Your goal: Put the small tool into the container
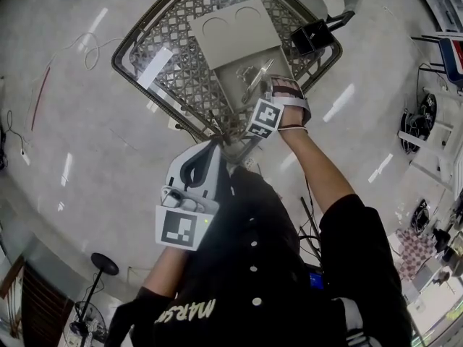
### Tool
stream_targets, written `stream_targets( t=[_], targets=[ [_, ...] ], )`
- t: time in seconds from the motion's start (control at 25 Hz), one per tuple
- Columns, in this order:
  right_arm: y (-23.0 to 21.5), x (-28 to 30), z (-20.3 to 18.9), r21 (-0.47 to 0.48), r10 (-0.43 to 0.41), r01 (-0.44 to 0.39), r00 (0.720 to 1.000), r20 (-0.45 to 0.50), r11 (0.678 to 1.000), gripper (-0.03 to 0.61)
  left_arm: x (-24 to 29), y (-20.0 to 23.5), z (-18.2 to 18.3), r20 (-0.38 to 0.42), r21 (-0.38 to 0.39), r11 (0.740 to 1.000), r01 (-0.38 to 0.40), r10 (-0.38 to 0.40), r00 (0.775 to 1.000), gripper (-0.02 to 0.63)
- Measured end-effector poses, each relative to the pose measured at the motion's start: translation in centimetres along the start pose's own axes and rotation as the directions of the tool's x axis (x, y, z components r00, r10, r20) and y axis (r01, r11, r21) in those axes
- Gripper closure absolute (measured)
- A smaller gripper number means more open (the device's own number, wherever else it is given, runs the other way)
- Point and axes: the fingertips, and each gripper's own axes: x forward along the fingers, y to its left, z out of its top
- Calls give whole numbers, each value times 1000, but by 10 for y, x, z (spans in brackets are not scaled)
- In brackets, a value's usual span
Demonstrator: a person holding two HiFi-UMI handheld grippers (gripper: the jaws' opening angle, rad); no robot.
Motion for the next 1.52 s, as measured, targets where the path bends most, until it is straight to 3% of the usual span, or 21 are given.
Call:
stream_targets(
  t=[0.08, 0.32, 0.56, 0.72, 0.96, 1.24, 1.32, 1.4, 1.52],
  targets=[
    [-5, -9, 4, 82, -16, 11, 998, 53, 997, 565, -2, -2, 5, 6, 14, 1000, -1, 1, 1000, 594],
    [-34, -60, 2, 261, -78, 35, 984, 157, 965, 565, -12, -8, 28, 56, 60, 998, -4, 0, 998, 594],
    [-67, -140, -4, 457, -134, -10, 950, 282, 889, 565, -27, -18, 64, 115, 117, 993, -18, 4, 993, 594],
    [-90, -191, -10, 594, -167, -88, 917, 361, 800, 565, -31, -19, 81, 154, 145, 989, -26, 3, 988, 594],
    [-132, -284, -8, 712, -335, -153, 802, 495, 685, 565, -38, -16, 102, 183, 182, 982, -42, 8, 983, 594],
    [-162, -360, -31, 797, -493, -175, 704, 511, 578, 565, -44, -20, 135, 252, 230, 971, -59, -1, 968, 594],
    [-171, -383, -38, 826, -553, -213, 652, 518, 522, 565, -44, -21, 142, 266, 241, 968, -64, -3, 964, 594],
    [-179, -407, -46, 842, -618, -279, 579, 532, 463, 565, -47, -21, 148, 278, 246, 967, -71, 0, 960, 594],
    [-188, -443, -58, 850, -708, -310, 470, 526, 426, 565, -51, -22, 156, 299, 244, 966, -80, 3, 954, 594]
  ],
)
